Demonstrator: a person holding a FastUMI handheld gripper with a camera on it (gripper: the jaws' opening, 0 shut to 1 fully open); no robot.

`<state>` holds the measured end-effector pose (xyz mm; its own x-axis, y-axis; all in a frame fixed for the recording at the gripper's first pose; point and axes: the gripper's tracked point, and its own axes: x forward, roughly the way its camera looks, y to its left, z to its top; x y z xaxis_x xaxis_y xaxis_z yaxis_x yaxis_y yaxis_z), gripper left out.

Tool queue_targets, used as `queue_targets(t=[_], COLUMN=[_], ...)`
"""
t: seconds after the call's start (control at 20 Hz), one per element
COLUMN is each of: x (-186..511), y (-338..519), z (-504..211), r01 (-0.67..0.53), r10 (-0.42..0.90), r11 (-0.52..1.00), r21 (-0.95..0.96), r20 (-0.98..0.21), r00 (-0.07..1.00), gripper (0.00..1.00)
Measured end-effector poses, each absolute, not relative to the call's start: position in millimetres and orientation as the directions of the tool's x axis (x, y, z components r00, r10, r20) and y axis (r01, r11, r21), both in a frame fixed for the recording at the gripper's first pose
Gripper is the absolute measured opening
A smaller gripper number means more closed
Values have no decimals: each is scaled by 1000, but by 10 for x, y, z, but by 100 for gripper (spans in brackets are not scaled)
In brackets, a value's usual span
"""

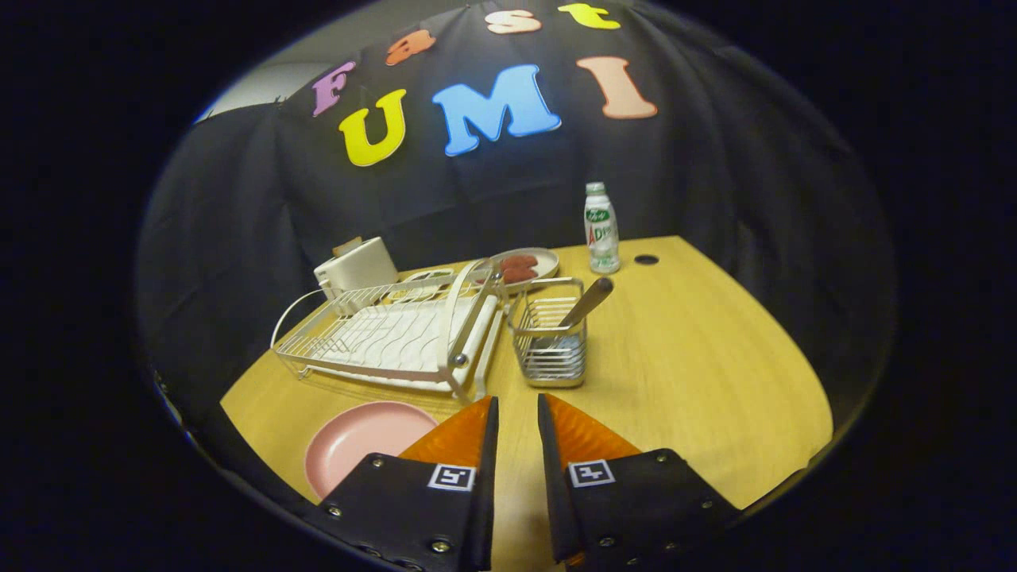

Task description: Take the plate from the dish rack, then take the spoon from the basket and place it into the plate.

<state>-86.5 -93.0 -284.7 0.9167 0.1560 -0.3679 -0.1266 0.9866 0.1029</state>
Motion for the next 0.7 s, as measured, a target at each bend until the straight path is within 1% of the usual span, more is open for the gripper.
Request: queue_targets(t=[0.15,0.25,0.4,0.7], x=[-764,-659,-460,-94], y=[-1154,-1256,-1353,-1262], z=[-2698,-2649,-2595,-2589], r01=[-86,-62,-50,-90], r10=[96,72,63,105], r11=[995,997,996,992], r21=[49,48,69,93], r20=[-278,-232,-197,-167], r00=[956,970,978,980], gripper=[28,29,28,28])
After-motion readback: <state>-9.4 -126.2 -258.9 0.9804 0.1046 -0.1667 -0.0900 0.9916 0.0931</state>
